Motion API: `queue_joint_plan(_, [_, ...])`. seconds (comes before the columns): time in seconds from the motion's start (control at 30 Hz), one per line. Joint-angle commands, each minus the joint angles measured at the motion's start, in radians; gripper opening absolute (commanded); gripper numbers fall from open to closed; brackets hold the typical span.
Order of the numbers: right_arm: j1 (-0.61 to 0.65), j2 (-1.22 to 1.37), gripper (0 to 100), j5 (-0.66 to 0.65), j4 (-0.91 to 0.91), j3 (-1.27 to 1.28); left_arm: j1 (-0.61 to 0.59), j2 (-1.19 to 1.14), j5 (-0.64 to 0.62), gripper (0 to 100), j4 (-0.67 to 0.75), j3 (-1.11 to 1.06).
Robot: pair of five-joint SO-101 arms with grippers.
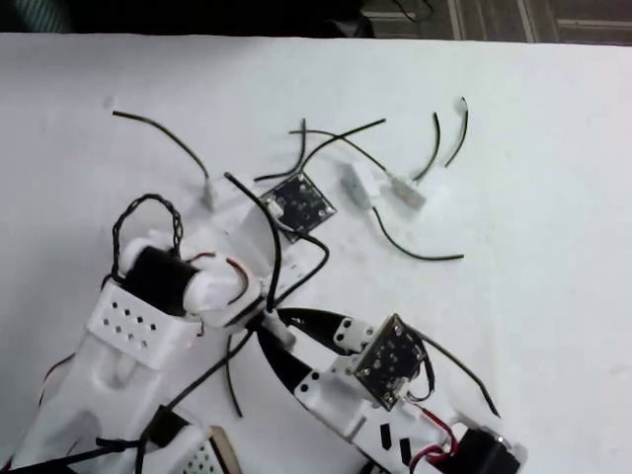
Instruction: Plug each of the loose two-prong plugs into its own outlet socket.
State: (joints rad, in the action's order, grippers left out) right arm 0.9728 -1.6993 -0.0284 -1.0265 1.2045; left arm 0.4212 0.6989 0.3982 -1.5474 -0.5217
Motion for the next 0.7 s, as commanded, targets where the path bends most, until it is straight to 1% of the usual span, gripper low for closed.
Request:
queue_joint_plan(0.0, [-0.004,0.008,1.6,-0.006,0.022,0.029,-0.094,0.031,0.014,26,-0.003,0.057])
queue_joint_plan(0.13, [-0.019,0.008,1.6,-0.006,0.024,0.005,-0.255,0.031,0.02,26,0.02,0.049])
queue_joint_plan(0.17, [-0.027,0.008,1.6,-0.006,0.024,-0.002,-0.292,0.031,0.038,26,0.023,0.048])
queue_joint_plan(0.23, [-0.041,0.008,1.6,-0.006,0.024,-0.011,-0.34,0.031,0.089,26,0.025,0.038])
queue_joint_plan(0.3, [-0.042,0.008,1.6,-0.006,0.025,-0.011,-0.357,0.031,0.118,26,0.023,0.032])
queue_joint_plan(0.5, [-0.042,0.016,1.6,-0.006,0.033,-0.005,-0.337,0.031,0.12,26,0.015,0.032])
queue_joint_plan(0.57, [-0.042,0.018,1.6,-0.008,0.054,0.008,-0.291,0.031,0.117,26,0.009,0.032])
queue_joint_plan(0.67, [-0.042,0.018,1.6,-0.008,0.099,0.038,-0.176,0.031,0.057,26,-0.02,0.032])
